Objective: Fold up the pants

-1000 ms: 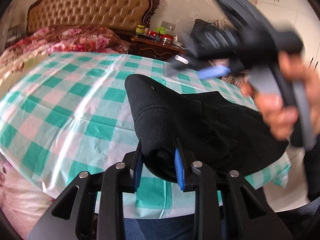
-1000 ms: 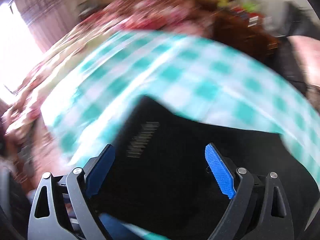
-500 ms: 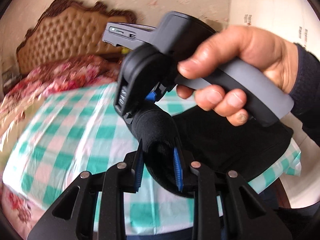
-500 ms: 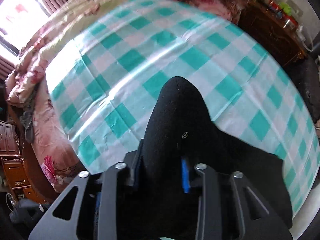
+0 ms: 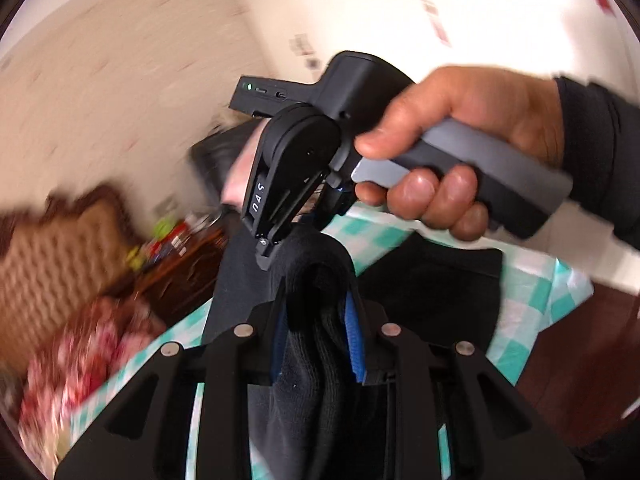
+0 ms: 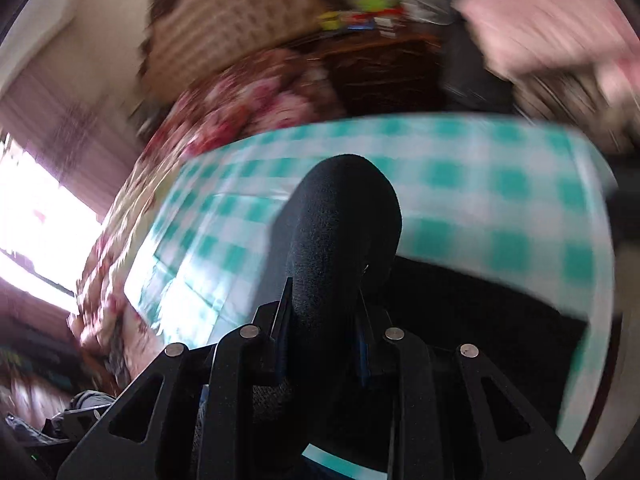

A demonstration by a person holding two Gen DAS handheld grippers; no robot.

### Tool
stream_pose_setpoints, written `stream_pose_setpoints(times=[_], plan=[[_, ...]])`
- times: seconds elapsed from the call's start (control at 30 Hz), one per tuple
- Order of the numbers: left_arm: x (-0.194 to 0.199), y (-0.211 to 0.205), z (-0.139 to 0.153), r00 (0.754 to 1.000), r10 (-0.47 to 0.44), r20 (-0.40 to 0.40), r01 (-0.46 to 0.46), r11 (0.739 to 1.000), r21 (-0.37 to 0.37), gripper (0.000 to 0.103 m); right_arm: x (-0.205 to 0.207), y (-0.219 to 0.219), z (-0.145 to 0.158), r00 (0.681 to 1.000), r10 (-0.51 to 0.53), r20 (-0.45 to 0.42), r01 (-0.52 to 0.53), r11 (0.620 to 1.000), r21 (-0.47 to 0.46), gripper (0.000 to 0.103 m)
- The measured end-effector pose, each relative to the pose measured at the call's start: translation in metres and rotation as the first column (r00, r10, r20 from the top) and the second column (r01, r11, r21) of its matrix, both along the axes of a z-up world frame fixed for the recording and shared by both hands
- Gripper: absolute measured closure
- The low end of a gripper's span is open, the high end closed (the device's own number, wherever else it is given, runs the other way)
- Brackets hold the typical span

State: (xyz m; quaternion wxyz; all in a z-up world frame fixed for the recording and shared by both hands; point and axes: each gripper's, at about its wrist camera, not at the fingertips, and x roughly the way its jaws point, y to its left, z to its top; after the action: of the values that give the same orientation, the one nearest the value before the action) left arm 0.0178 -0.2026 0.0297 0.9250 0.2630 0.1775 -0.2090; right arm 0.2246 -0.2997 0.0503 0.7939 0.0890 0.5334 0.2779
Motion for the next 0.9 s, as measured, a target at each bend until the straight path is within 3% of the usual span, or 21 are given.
stream_pose_setpoints(times=[0.1, 0.2, 0.27, 0.33, 0.4, 0.57, 0.6, 0.63, 0.7, 0.8, 0.9], plan=[[-0.005, -0.061, -0.065, 0.999, -0.03, -0.021, 0.032, 0.995, 0.095, 0.075, 0.0, -0.064, -0.066, 0.993, -0.071, -0.093, 0.073, 0.997, 0.022, 0.078], [-0.022, -0.092, -0.114, 0.998, -0.062, 0.026, 0.055, 0.972, 0.23, 0.062, 0.001, -0.093, -0.12, 0.978, -0.102, -0.182, 0.112, 0.993, 0.046, 0.077], [-0.035, -0.102, -0.129, 0.989, -0.094, 0.112, 0.055, 0.949, 0.311, 0.049, 0.001, -0.099, -0.127, 0.977, -0.093, -0.19, 0.114, 0.988, 0.102, 0.069], [-0.037, -0.1, -0.13, 0.982, -0.084, 0.168, 0.024, 0.944, 0.329, 0.04, 0.004, -0.101, -0.122, 0.979, -0.088, -0.182, 0.108, 0.989, 0.101, 0.054], [-0.033, -0.096, -0.131, 0.98, -0.055, 0.193, -0.013, 0.942, 0.335, 0.04, 0.009, -0.099, -0.118, 0.983, -0.089, -0.16, 0.1, 0.993, 0.062, 0.051], [-0.017, -0.101, -0.149, 0.987, -0.009, 0.159, -0.053, 0.925, 0.377, 0.037, 0.023, -0.082, -0.12, 0.983, -0.077, -0.168, 0.084, 0.996, 0.038, 0.051], [-0.016, -0.102, -0.151, 0.985, -0.012, 0.17, -0.055, 0.921, 0.387, 0.047, 0.026, -0.077, -0.121, 0.983, -0.072, -0.166, 0.076, 0.997, 0.021, 0.053], [-0.016, -0.104, -0.153, 0.986, -0.031, 0.166, -0.039, 0.915, 0.402, 0.069, 0.027, -0.074, -0.12, 0.985, -0.07, -0.16, 0.071, 0.997, 0.001, 0.066], [-0.019, -0.108, -0.158, 0.983, -0.053, 0.178, -0.031, 0.899, 0.437, 0.078, 0.027, -0.07, -0.115, 0.989, -0.056, -0.139, 0.053, 0.998, -0.027, 0.076], [-0.019, -0.104, -0.144, 0.981, -0.051, 0.185, -0.032, 0.907, 0.421, 0.082, 0.023, -0.074, -0.093, 0.995, -0.026, -0.101, 0.025, 1.0, -0.006, 0.08], [-0.018, -0.107, -0.12, 0.967, -0.065, 0.247, -0.045, 0.908, 0.417, 0.082, 0.019, -0.077, -0.064, 0.999, -0.013, -0.039, 0.014, 1.0, 0.009, 0.081]])
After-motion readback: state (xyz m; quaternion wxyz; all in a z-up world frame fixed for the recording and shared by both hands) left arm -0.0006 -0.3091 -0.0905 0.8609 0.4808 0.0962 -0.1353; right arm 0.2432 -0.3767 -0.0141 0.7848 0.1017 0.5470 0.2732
